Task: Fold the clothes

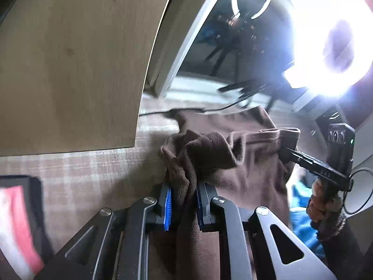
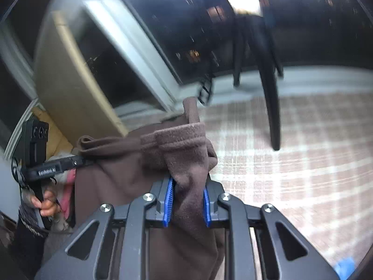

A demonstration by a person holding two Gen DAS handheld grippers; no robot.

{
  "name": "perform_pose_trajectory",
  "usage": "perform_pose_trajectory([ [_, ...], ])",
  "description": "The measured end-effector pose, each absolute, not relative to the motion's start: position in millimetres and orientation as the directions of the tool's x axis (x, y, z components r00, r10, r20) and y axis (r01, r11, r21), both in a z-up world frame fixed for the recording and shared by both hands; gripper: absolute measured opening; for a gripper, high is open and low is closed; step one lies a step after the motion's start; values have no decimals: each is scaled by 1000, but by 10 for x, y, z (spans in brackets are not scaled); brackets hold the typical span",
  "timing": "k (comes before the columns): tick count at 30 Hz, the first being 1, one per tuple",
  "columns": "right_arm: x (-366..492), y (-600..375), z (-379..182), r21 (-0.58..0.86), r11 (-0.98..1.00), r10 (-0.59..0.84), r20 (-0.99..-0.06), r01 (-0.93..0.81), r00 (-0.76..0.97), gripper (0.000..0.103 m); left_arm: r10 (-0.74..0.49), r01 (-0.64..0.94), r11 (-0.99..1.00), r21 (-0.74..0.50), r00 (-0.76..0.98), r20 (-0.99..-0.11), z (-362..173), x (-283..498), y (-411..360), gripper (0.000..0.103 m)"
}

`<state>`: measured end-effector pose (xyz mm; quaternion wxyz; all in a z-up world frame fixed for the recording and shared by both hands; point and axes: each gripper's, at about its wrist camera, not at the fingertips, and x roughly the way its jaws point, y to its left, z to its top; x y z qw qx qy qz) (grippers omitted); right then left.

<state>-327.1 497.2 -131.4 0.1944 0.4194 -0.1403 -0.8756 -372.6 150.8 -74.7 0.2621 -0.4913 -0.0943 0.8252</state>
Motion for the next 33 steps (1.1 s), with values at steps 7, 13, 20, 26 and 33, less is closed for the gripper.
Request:
perform_pose_trajectory([
  [7, -2316, 4810, -249, 248, -906, -422, -575, 342, -701, 20, 532, -484, -826, -290, -496, -687, 285, -2776, 1324, 15],
  [13, -940, 4687, -527, 88, -947, -270, -737, 309, -620, 64, 424, -577, -811, -101, -460, -780, 76, -1403, 1105, 30],
  [20, 156, 5019, -1119, 299, -944, -329, -834, 139, -443, 64, 316, -387, -893, -230, -175, -933, -1051, -423, 594, 21],
  [26, -5, 4929, -1166, 378, -918, -390, -807, 120, -444, 64, 396, -351, -889, -296, -259, -881, -1170, -663, 732, 24],
  [33, -982, 4025, -1095, 457, -859, -513, -769, 233, -383, 64, 406, -260, -903, -341, -262, -876, -1670, -963, 795, 24],
])
